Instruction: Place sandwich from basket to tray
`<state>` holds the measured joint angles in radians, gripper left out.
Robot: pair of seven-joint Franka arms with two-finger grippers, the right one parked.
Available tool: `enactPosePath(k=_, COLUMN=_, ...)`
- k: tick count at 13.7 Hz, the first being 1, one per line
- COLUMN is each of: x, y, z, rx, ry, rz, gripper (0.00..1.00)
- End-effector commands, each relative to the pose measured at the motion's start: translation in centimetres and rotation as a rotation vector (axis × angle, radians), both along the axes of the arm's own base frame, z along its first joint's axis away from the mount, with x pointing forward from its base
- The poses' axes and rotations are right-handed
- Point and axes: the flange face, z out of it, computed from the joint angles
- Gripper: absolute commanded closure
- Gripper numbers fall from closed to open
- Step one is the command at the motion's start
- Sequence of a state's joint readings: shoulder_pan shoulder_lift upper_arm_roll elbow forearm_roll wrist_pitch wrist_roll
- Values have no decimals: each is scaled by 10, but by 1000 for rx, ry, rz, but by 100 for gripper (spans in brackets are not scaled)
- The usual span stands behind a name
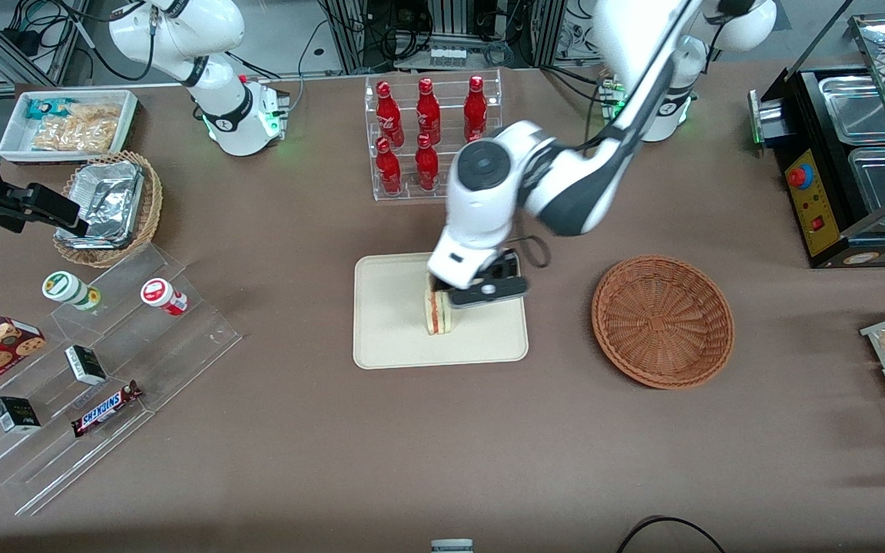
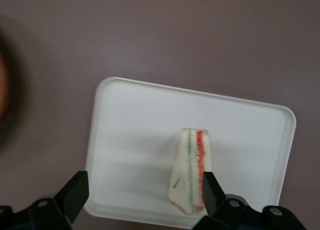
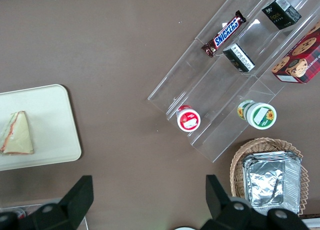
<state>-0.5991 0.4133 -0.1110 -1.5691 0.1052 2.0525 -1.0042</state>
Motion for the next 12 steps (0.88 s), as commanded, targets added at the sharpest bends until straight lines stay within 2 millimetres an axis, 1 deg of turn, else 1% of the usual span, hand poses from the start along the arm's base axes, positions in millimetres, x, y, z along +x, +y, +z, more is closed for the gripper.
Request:
enactPosePath(k=1, x=-7, y=68, z=58, rx=37, ry=20, rz=132, gripper=0)
enactPosePath(k=2, x=-7, y=99, z=82, rx=66, ry=43, rz=170, gripper=0)
enactPosePath(k=3, x=0, y=137, z=101, rx=84, ry=61, rz=221, gripper=0)
enactPosePath(k=4, x=4, y=170, z=117, rx=96, ry=74, rz=232, gripper=0)
enactPosePath(k=6, x=1, y=223, z=141, rx=132, ry=129, rz=192, gripper=0)
enactPosePath(k=8, x=-10, y=266, z=165, rx=138, ry=167, rz=97, gripper=0)
enactPosePath(k=10, x=-20, y=306, z=179, rx=112, ry=212, rz=11, gripper=0)
enactPosePath(k=11, x=-21, y=330, z=185, rx=108, ry=227, rz=-16, gripper=0)
enactPosePath(k=12, x=-23, y=348, z=188, rx=103, ry=243, rz=-58, gripper=0)
